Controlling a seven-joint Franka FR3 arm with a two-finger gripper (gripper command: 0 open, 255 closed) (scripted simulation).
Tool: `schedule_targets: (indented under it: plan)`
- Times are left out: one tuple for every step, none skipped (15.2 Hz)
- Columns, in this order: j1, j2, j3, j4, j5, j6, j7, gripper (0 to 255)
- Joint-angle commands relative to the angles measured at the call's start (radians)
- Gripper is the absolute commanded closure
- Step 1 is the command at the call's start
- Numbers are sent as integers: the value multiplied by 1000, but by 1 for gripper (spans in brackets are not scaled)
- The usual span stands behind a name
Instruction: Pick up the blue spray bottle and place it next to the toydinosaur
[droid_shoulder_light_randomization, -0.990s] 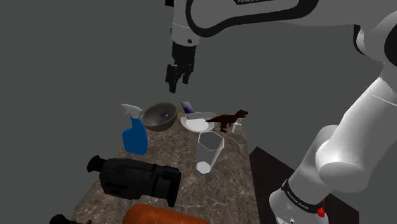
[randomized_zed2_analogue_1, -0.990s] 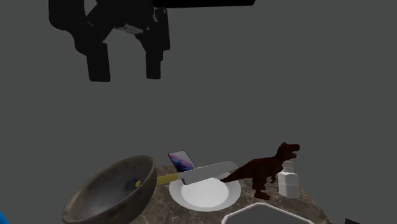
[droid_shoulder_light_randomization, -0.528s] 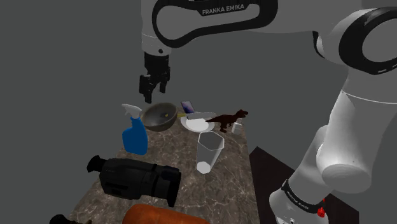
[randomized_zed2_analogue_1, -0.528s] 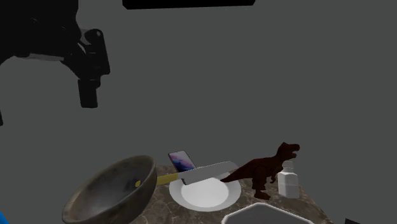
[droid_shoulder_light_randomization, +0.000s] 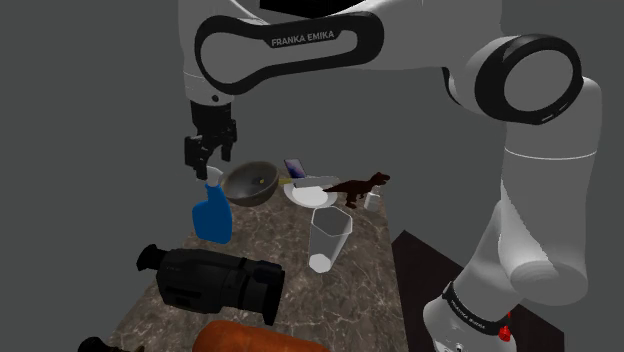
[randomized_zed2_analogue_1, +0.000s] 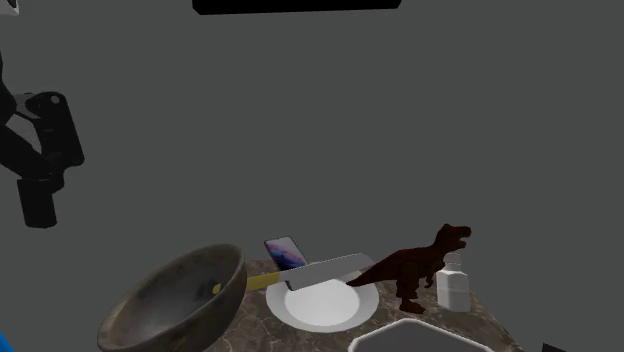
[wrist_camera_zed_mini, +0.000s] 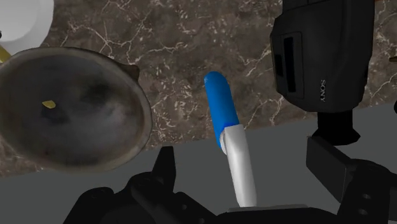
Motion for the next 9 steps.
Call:
schedule_targets:
  plan:
    - [1, 8, -1, -16, -2, 23, 1, 0]
    - [0, 10, -1, -26, -3, 36, 2, 0]
    - [0, 12, -2, -36, -4, 48, 3, 0]
    - [0, 15, -2, -46, -5, 60, 3, 0]
    - [0, 16, -2, -52, -6, 67, 4, 0]
    - [0, 17, -2, -51, -6, 67, 4, 0]
    - [0, 17, -2, -51, -6, 67, 4, 0]
    - [0, 17, -2, -51, -6, 67, 4, 0]
    - [0, 17, -2, -51, -6, 67, 4, 0]
